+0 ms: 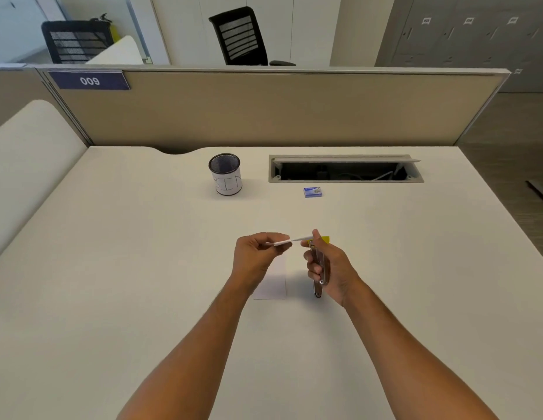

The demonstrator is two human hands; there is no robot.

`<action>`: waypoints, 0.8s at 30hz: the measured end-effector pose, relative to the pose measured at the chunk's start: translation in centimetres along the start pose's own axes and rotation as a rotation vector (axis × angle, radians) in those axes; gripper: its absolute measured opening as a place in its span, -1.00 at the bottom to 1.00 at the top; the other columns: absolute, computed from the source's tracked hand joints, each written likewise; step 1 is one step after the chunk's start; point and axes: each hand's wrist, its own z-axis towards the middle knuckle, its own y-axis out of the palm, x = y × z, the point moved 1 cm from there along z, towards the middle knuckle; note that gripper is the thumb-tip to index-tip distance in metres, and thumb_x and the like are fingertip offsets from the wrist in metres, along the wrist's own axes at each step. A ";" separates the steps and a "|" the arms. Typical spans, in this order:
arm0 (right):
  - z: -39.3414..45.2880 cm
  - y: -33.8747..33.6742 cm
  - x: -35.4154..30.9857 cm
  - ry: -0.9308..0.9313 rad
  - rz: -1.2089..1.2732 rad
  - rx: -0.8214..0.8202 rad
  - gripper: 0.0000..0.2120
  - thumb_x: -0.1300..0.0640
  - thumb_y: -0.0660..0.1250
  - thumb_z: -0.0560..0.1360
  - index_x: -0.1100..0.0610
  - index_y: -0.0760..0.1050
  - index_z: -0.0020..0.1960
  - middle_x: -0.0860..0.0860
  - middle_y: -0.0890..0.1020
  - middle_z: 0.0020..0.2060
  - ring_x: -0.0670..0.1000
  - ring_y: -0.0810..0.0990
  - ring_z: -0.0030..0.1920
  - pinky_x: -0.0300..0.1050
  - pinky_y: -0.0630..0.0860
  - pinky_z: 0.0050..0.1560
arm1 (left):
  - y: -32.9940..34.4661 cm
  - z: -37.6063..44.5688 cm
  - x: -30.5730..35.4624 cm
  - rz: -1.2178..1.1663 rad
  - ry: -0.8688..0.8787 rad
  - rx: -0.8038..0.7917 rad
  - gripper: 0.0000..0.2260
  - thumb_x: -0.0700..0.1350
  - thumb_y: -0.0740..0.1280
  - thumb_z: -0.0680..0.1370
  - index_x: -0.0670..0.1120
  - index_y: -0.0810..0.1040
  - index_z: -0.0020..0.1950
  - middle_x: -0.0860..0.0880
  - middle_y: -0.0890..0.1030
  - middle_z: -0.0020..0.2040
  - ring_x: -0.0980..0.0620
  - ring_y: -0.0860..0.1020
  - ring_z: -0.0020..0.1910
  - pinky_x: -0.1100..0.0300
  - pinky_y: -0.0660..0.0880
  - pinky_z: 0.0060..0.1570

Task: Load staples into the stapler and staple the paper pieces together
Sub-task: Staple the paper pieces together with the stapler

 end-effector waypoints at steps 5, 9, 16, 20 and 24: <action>0.6 0.5 0.1 0.003 0.053 -0.036 -0.65 -0.19 0.42 0.52 0.11 0.58 -0.10 0.04 0.56 -0.30 -0.07 0.28 -0.49 -0.23 0.26 -0.52 | -0.7 -0.1 -0.4 0.046 0.042 0.017 -0.75 -0.49 0.44 0.43 -0.23 0.74 0.00 -0.07 0.75 -0.05 0.08 0.71 -0.01 0.29 0.59 0.03; 1.1 0.7 0.4 -0.032 0.036 0.010 -0.70 0.09 0.56 0.37 0.20 0.62 0.03 -0.01 0.41 -0.34 -0.08 0.27 -0.49 -0.23 0.21 -0.52 | -1.2 -0.3 -0.8 0.154 0.073 0.024 -0.64 -0.51 0.38 0.43 -0.09 0.77 -0.05 0.08 0.75 -0.03 0.12 0.69 0.05 0.32 0.56 0.06; 1.6 0.7 1.1 -0.117 -0.004 0.099 -0.82 0.40 0.48 0.43 0.26 0.65 0.02 -0.02 0.54 -0.41 -0.11 0.34 -0.52 -0.25 0.28 -0.53 | -1.8 -0.4 -0.9 0.078 -0.003 0.044 -0.66 -0.43 0.27 0.56 -0.12 0.69 0.19 -0.07 0.75 0.01 -0.01 0.71 0.01 0.15 0.64 0.02; 1.7 0.7 1.4 -0.141 -0.024 0.118 -0.83 0.39 0.50 0.43 0.25 0.65 0.00 0.01 0.55 -0.38 -0.09 0.36 -0.50 -0.24 0.29 -0.53 | -2.3 -0.8 -1.2 -0.171 -0.187 0.035 -0.74 -0.27 0.34 0.60 -0.10 0.62 0.27 -0.10 0.73 -0.06 -0.05 0.71 -0.10 0.12 0.64 -0.12; 1.7 0.8 1.6 -0.135 -0.032 0.093 -0.82 0.35 0.52 0.42 0.22 0.65 0.00 -0.01 0.53 -0.39 -0.09 0.36 -0.49 -0.23 0.30 -0.51 | -2.0 -1.2 -1.8 -0.135 -0.203 -0.002 -0.73 -0.18 0.51 0.52 -0.06 0.65 0.21 -0.12 0.63 -0.20 0.01 0.64 -0.16 0.13 0.61 -0.18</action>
